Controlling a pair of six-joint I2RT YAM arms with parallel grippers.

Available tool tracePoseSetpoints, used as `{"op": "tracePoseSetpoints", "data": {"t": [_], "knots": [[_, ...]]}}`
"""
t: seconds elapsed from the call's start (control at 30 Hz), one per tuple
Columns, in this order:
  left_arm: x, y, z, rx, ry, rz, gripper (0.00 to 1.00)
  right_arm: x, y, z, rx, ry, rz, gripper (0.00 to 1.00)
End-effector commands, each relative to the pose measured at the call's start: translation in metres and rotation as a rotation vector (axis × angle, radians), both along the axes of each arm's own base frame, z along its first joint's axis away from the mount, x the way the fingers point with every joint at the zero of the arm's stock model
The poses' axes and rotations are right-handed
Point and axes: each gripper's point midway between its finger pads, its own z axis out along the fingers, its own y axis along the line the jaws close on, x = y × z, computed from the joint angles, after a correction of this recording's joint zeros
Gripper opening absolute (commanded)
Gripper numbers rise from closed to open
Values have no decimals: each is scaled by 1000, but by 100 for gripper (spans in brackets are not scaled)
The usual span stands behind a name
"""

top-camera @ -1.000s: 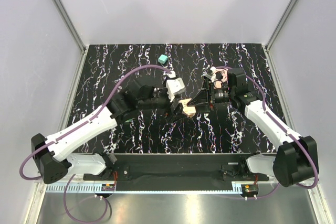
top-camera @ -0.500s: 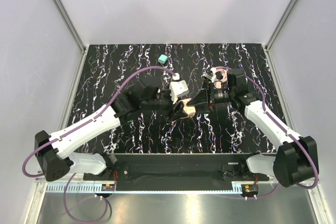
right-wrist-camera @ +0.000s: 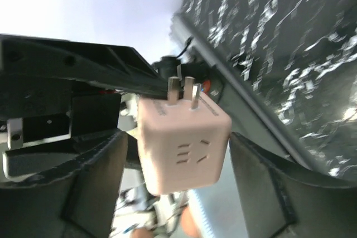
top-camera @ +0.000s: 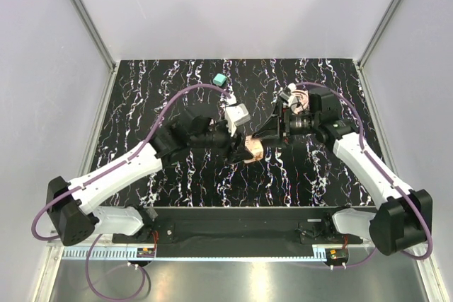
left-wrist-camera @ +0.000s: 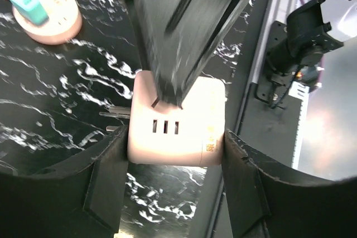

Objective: Insert the plug

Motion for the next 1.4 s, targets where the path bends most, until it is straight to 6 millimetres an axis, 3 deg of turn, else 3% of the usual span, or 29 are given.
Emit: {"op": "tracePoseSetpoints", "data": {"t": [0.0, 0.13, 0.23, 0.3, 0.33, 0.43, 0.6, 0.87, 1.37], "knots": [[-5, 4, 29, -126, 20, -6, 0, 14, -12, 25, -82, -223, -78, 84], [0, 14, 38, -173, 53, 20, 0, 17, -18, 36, -131, -299, -102, 92], [12, 21, 42, -208, 110, 83, 0, 24, -32, 48, -222, -405, -169, 96], [24, 27, 43, -227, 178, 139, 0, 27, -43, 46, -310, -447, -200, 96], [29, 29, 47, -241, 201, 157, 0, 37, -54, 42, -394, -469, -263, 96], [45, 38, 53, -283, 308, 228, 0, 39, -54, 50, -481, -546, -269, 97], [62, 42, 59, -322, 474, 317, 0, 26, -29, 71, -477, -713, -199, 97], [61, 39, 71, -371, 580, 342, 0, 13, 5, 81, -374, -865, -143, 98], [57, 42, 74, -407, 624, 371, 0, 33, 54, 65, -527, -973, -84, 95]]}}
